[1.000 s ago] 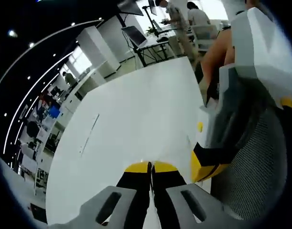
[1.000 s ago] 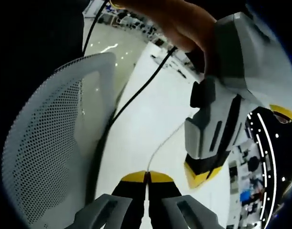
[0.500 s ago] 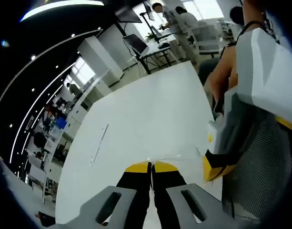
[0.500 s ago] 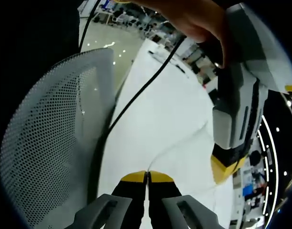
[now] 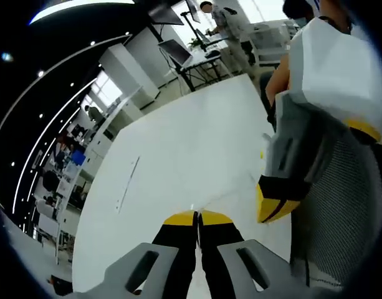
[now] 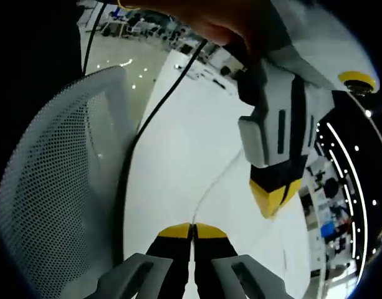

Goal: Open the resealable bag by pulling the two sides of the seal apart until the entire bag opening is separated and visibly accessible.

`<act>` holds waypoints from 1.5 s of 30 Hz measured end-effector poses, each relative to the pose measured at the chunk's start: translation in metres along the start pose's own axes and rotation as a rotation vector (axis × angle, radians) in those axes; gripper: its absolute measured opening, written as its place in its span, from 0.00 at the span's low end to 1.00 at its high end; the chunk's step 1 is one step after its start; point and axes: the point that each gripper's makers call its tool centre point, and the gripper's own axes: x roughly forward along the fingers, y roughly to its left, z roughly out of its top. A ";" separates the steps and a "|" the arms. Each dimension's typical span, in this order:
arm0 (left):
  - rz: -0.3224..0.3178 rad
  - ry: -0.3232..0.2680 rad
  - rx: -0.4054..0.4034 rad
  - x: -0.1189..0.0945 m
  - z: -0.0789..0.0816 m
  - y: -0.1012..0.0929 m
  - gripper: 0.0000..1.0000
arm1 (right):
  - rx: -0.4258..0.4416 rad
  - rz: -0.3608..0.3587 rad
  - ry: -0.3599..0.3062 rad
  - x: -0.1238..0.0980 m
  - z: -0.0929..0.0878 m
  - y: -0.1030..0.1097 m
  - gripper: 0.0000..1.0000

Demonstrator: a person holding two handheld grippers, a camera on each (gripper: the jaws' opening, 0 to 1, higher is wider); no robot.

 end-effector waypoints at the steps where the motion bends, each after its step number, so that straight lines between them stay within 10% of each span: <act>1: -0.004 0.004 -0.003 0.001 -0.002 -0.003 0.00 | 0.005 0.000 0.003 0.001 -0.001 0.000 0.00; 25: -0.100 0.114 -0.048 0.008 -0.045 -0.046 0.00 | 0.037 0.018 0.005 0.013 -0.002 0.010 0.00; 45: -0.083 0.125 -0.002 0.030 -0.083 -0.055 0.00 | 0.587 -0.024 -0.071 -0.022 -0.029 -0.010 0.19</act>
